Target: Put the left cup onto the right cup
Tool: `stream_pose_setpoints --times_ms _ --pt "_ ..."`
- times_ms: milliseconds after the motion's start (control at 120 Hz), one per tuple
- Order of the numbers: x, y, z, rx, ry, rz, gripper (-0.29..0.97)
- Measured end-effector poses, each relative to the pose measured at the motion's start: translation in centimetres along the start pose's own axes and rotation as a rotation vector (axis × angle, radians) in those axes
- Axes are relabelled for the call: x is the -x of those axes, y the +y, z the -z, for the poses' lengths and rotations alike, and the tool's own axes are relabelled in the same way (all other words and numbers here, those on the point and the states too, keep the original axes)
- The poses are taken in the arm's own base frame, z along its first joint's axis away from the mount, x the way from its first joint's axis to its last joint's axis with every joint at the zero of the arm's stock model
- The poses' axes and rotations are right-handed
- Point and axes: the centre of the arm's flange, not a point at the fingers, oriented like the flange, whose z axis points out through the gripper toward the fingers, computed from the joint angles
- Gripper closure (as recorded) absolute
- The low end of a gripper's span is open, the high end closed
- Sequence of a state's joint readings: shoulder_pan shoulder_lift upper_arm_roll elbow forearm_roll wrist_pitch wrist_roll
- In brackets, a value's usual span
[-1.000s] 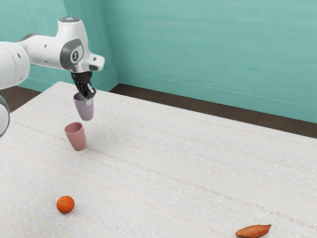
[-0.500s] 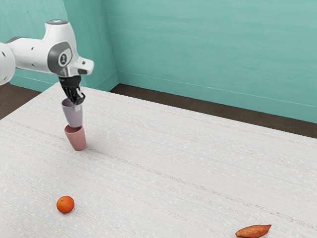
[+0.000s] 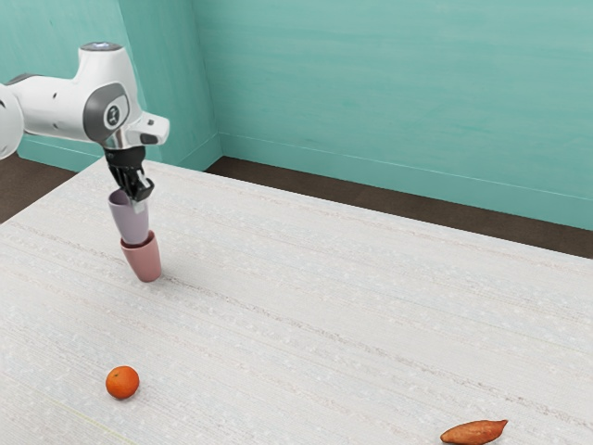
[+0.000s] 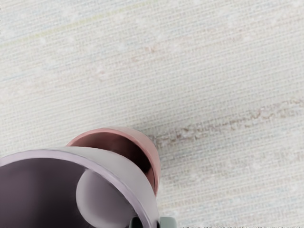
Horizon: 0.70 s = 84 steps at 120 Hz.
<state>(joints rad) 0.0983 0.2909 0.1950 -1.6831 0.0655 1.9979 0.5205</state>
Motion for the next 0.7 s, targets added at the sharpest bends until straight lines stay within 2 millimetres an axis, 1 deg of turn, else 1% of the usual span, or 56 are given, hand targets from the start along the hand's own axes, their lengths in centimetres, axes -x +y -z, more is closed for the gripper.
stream_pose_setpoints --times_ms 367,600,700 --pt "-0.19 0.1 -0.11 -0.004 0.002 0.002 0.79" --pt "-0.48 0.18 -0.6 -0.005 -0.001 0.001 0.78" --pt "-0.57 0.33 -0.68 -0.004 -0.003 -0.001 0.73"
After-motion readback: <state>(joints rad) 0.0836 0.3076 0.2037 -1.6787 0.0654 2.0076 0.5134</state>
